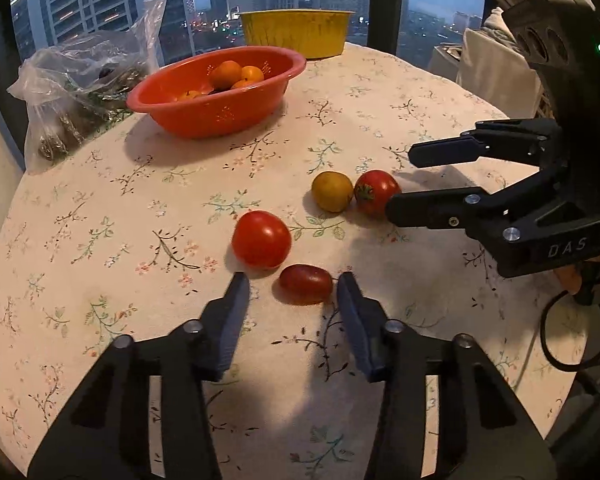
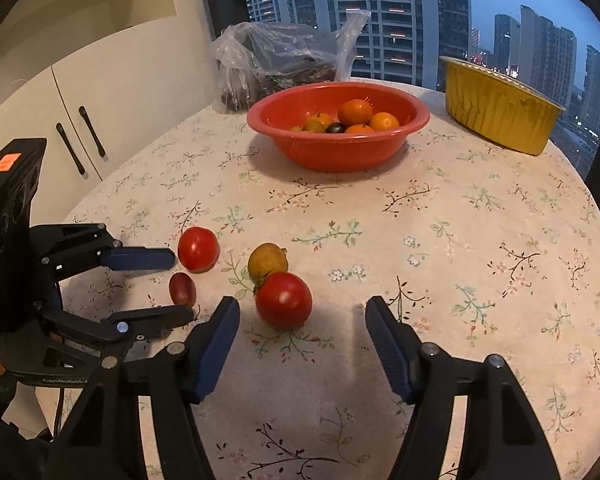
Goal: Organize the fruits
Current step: 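Move both open tools back to the tomatoes on the table, then grasp a dark red plum tomato with the left tool while the right tool grasps a red tomato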
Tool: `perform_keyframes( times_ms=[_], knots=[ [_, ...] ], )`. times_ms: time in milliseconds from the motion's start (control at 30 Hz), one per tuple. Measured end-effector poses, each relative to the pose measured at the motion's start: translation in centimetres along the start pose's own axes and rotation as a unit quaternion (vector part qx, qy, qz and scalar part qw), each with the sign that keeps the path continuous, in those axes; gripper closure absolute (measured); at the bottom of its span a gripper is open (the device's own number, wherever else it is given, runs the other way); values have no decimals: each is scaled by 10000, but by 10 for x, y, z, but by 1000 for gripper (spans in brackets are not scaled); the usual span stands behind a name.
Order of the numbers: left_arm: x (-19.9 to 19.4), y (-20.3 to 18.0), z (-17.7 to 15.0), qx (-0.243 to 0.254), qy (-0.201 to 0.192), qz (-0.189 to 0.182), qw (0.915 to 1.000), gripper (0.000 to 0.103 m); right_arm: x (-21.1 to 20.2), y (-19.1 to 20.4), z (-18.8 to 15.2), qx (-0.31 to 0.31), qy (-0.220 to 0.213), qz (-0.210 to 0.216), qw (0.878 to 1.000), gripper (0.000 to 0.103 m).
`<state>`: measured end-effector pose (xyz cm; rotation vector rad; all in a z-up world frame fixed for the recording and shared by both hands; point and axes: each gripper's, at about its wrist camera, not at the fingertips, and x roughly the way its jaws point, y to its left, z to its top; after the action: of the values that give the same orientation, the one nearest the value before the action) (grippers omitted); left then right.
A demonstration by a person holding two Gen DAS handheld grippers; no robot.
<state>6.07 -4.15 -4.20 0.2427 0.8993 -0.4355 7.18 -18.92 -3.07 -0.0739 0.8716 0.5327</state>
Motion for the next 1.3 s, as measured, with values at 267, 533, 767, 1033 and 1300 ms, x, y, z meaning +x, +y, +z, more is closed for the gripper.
perform_keyframes(
  times_ms=[267,533,767,1033,1300],
  knots=[
    [5,0,5,-40,-4,-55,10000,69,2,3,0,-57,38,-10,10000,34],
    [6,1,5,39,-19,-147,9999,76,5,7,1,-148,110,15,9998,37],
    [5,2,4,90,-40,-231,9997,78,9,9,3,-209,180,9,9996,39],
    [-1,4,-1,81,-91,-280,9995,78,18,13,5,-310,318,52,9990,44],
    [-8,8,-8,49,-132,-271,9995,78,24,13,8,-367,397,51,9985,48]
  ],
)
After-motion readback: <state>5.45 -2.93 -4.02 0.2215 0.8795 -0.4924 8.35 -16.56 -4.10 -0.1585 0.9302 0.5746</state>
